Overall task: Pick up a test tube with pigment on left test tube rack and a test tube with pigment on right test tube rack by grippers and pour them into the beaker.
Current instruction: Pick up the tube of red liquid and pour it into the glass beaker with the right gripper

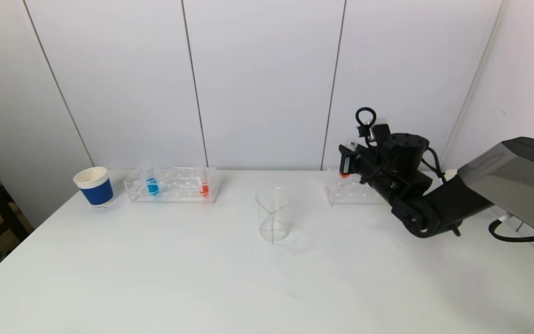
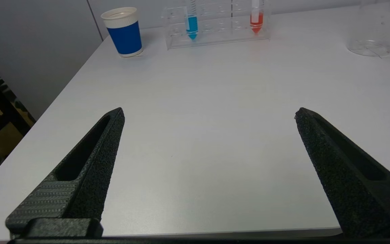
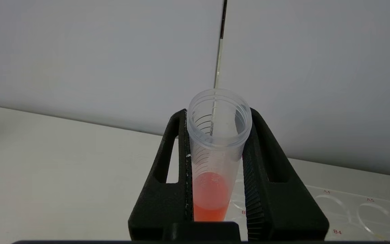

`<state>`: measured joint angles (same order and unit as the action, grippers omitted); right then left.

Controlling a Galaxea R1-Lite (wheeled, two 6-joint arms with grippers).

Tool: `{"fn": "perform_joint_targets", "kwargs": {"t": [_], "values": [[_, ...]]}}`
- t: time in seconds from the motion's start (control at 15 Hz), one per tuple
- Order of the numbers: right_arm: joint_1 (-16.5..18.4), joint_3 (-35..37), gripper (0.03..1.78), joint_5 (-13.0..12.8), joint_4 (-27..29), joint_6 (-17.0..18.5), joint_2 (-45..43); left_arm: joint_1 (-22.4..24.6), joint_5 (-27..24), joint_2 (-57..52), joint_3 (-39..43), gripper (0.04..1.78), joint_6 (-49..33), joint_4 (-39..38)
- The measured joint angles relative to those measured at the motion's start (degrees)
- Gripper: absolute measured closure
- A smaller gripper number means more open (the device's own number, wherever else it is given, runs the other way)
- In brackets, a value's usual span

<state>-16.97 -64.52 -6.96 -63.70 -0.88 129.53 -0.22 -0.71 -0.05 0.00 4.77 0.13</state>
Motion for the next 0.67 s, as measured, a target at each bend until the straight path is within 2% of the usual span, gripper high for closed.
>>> {"fn": "perform_joint_targets", "kwargs": {"t": [0.67], "values": [[-0.56, -2.67, 1.33, 0.0, 6.36, 0.06, -4.28, 0.01, 0.0, 0.0, 0.0, 0.06, -0.02, -0.04]]}}
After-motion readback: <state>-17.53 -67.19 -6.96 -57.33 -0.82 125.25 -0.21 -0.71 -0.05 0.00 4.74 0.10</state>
